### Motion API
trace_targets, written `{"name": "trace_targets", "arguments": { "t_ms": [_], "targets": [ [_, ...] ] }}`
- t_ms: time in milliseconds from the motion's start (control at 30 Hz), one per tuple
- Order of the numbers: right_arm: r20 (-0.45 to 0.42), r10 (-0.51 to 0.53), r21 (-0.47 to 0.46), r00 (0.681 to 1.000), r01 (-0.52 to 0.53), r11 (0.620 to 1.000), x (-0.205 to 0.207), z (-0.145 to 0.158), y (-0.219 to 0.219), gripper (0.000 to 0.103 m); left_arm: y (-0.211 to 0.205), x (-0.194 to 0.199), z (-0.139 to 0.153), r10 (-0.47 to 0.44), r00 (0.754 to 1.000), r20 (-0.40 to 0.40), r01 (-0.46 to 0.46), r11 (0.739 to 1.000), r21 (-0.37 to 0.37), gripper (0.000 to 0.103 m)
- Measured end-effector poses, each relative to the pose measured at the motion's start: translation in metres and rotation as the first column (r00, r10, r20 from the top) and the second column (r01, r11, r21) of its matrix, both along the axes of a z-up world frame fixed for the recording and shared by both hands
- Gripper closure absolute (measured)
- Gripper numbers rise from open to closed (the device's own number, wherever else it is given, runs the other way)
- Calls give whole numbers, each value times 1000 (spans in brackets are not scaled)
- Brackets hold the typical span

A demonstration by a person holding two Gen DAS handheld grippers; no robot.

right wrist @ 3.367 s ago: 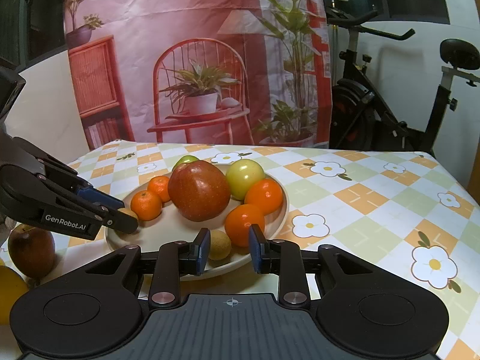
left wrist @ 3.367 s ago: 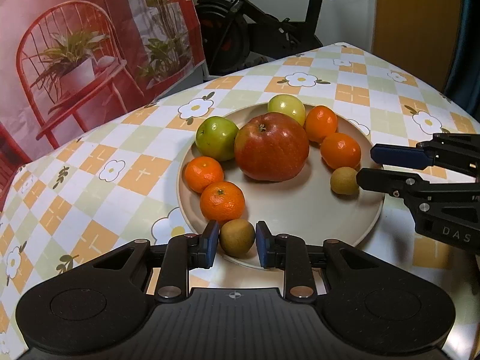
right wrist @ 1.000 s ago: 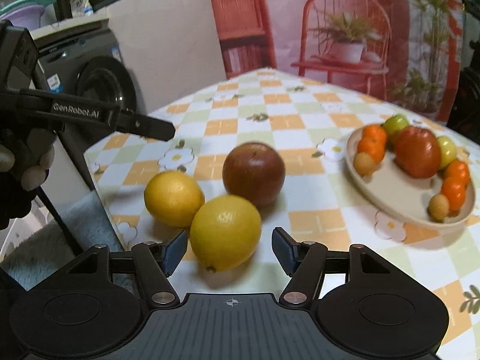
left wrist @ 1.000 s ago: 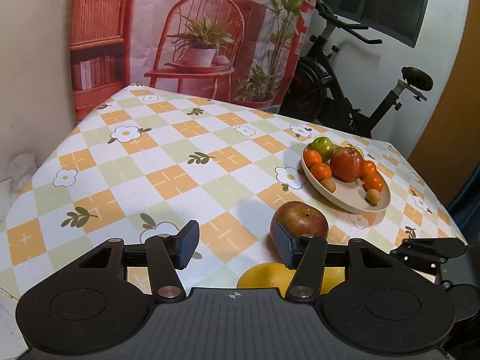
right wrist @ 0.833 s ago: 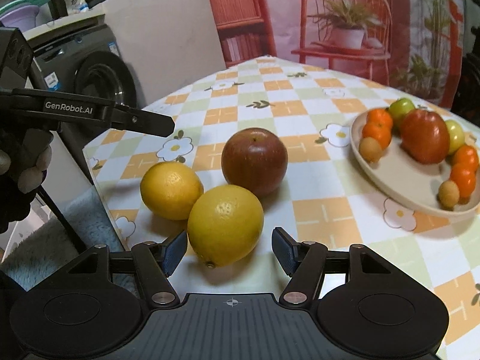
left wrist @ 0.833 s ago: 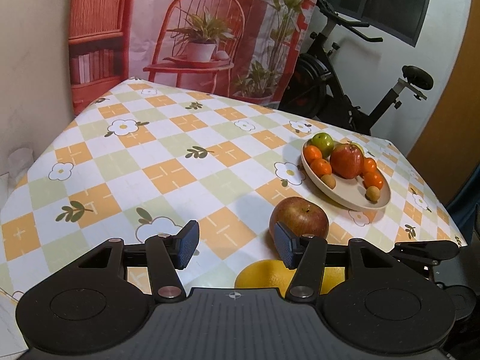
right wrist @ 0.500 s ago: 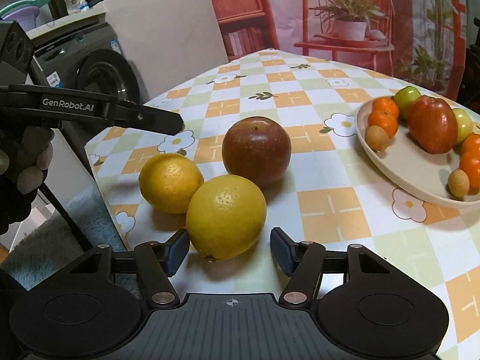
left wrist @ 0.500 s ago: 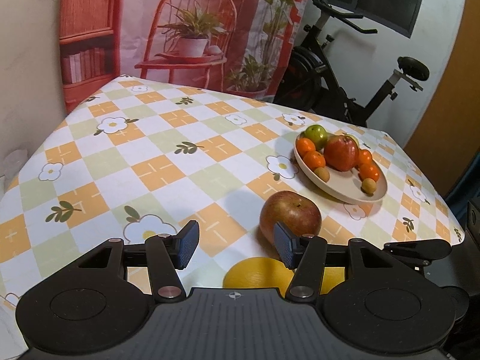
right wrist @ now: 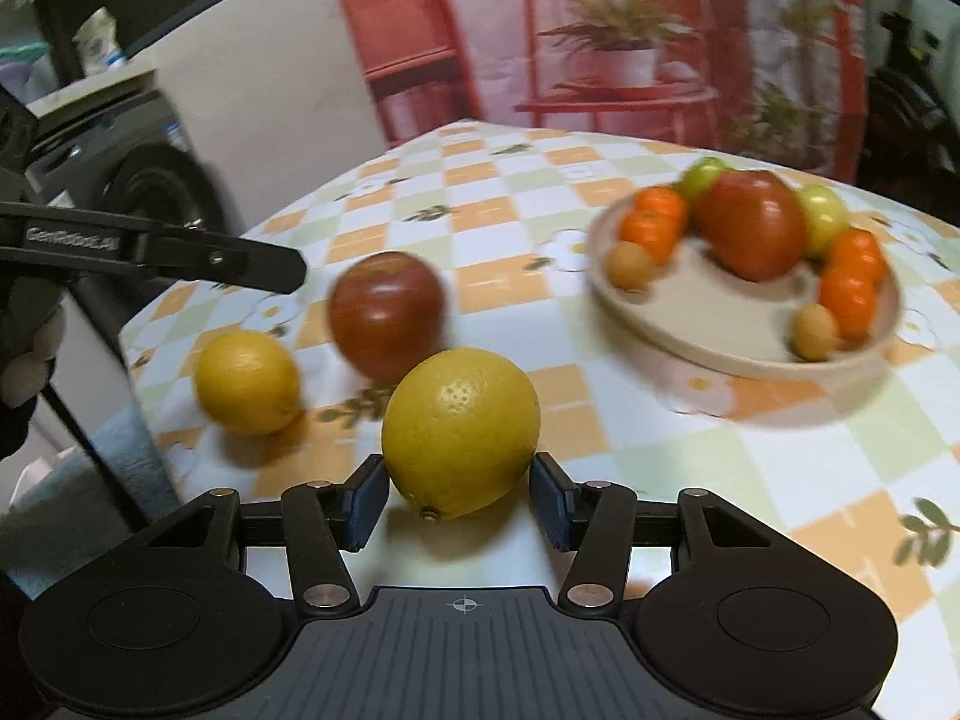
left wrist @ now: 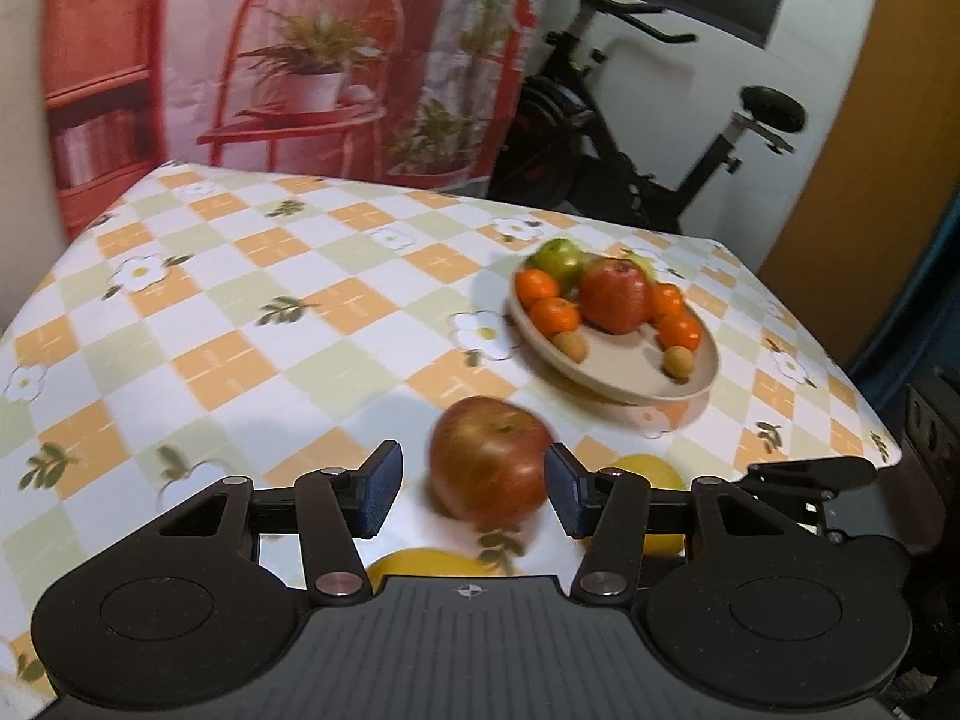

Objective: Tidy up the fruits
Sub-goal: 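Move both tools back toward the yellow lemons beside the plate, then grasp a yellow lemon with the left tool while the right tool grasps another lemon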

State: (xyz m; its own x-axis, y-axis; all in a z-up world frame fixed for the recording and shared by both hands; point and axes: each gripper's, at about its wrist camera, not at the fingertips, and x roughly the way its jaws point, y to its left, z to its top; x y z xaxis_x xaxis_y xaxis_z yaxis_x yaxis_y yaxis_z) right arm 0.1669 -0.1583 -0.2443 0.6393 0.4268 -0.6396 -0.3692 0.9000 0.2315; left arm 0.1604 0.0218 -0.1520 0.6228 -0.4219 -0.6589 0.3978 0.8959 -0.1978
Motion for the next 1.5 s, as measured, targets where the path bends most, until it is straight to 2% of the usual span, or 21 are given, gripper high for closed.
{"name": "trace_targets", "arguments": {
  "t_ms": [233,433,667,733,833,1267,1500],
  "targets": [
    [49,-13,-45,999,16,999,-1,-4,-8,55,-38,18,1,-95,995,-13,95,995,-10,48],
    [83,-2,-78,997,8,997,-1,-5,-8,55,-66,42,-12,-148,984,-104,143,988,-56,48],
    [101,-5,-84,995,13,996,-6,-4,-19,53,-86,54,-31,-227,954,-195,209,972,-106,49],
    [103,-14,-77,995,22,997,-5,-4,-23,53,-89,55,-35,-244,946,-212,224,968,-112,54],
    [105,-28,-72,994,36,997,-6,-3,-28,54,-91,57,-37,-252,942,-220,229,965,-125,59],
    [104,-88,-77,991,96,992,-9,-3,-38,57,-74,54,-36,-260,935,-241,222,960,-172,62],
    [105,-37,-99,994,47,994,-7,-4,-25,57,-73,50,-37,-282,934,-219,249,954,-165,63]
  ]
}}
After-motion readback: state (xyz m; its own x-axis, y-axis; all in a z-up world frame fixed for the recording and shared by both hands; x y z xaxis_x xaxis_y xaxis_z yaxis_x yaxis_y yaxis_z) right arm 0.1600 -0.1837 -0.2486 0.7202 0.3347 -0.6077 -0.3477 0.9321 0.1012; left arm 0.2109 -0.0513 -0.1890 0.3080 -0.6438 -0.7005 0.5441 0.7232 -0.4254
